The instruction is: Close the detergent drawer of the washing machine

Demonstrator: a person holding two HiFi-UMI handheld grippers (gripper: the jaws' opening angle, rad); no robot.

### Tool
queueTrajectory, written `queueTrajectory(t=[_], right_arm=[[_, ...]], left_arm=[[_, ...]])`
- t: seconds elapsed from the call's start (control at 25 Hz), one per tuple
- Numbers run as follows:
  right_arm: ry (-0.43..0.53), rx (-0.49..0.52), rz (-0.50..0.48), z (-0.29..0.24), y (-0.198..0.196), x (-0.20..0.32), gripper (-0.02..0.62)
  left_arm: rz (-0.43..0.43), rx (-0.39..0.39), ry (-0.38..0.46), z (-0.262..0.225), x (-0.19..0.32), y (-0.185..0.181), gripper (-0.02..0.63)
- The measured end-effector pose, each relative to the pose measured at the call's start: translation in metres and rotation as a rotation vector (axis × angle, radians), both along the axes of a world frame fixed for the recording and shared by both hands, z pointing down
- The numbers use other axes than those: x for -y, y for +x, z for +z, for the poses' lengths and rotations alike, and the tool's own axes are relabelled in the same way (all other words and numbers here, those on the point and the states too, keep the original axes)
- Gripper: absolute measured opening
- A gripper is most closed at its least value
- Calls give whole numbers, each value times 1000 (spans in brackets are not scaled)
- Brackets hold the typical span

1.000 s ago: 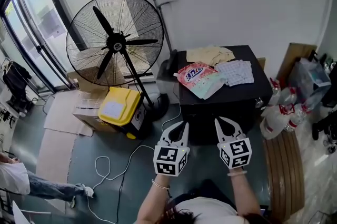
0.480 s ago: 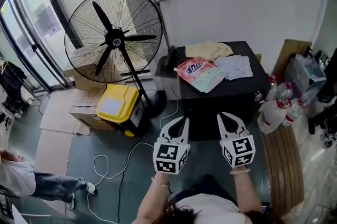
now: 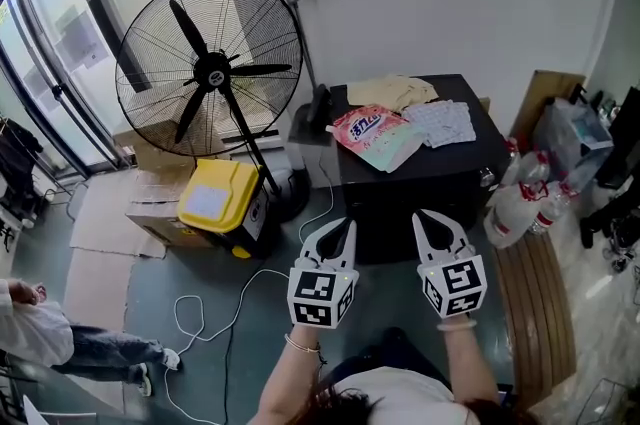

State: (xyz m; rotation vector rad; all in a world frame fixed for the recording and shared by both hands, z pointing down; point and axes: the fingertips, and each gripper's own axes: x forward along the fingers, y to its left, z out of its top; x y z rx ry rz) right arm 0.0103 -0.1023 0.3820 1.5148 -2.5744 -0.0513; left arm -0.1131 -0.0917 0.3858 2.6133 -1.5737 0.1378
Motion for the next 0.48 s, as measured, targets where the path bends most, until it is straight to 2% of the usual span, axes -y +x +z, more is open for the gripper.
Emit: queueTrajectory(t=[0.48], right_arm=[[0, 5, 6, -3, 3, 3, 26]], left_arm=[[2, -12, -1, 0, 6, 3, 18]])
